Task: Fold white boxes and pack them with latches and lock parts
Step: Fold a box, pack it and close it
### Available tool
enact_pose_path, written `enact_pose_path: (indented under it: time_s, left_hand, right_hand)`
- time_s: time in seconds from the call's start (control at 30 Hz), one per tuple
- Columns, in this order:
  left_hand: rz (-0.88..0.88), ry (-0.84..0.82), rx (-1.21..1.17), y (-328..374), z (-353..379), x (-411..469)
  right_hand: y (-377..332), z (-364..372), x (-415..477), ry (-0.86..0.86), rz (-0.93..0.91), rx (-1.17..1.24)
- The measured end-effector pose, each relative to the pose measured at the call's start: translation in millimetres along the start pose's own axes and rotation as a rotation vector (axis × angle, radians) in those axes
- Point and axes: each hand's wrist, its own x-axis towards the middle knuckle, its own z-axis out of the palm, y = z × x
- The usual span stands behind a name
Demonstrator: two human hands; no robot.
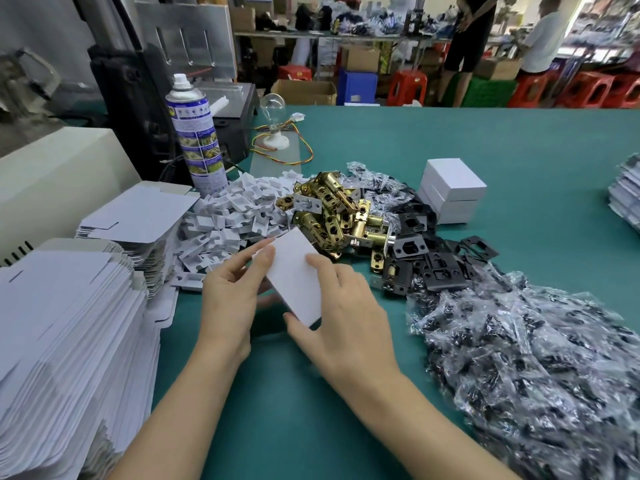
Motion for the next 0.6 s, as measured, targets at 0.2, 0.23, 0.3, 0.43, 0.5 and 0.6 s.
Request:
enact_pose_path:
  time_s: [0.2,0.23,0.3,0.43,0.5,0.6]
  left_hand:
    - [0.146,-0.01,0.019,7.7,-1.4,2.1]
    - [0.165,-0.008,0.041,7.6,-2.6,2.8]
    - [0.163,-0.005,0.068,5.6,-4.5,3.9]
    - [0.142,-0.038,0.144,-0.6,-2.9,4.4]
    - [0.151,-0.059,0.18,-5.1,-1.7,4.5]
    - [0.17,-0.081,0.218,-9.5,-0.5,5.5]
  right_hand:
    - [25.6,-53.3,51.5,0.208,0.075,0.223]
    - [38.2,-64.5,67.9,0.256,0.103,0.223]
    - [68.9,-85.2,104.2,0.316,0.195,0.201]
    - [136.1,-110.3,158.6,0.325,0.414,0.033]
    - [162.1,-116.0,172.5,0.31,0.494,-0.025]
    - [185.7,-117.3,187.1,0.298,0.554,-0.084]
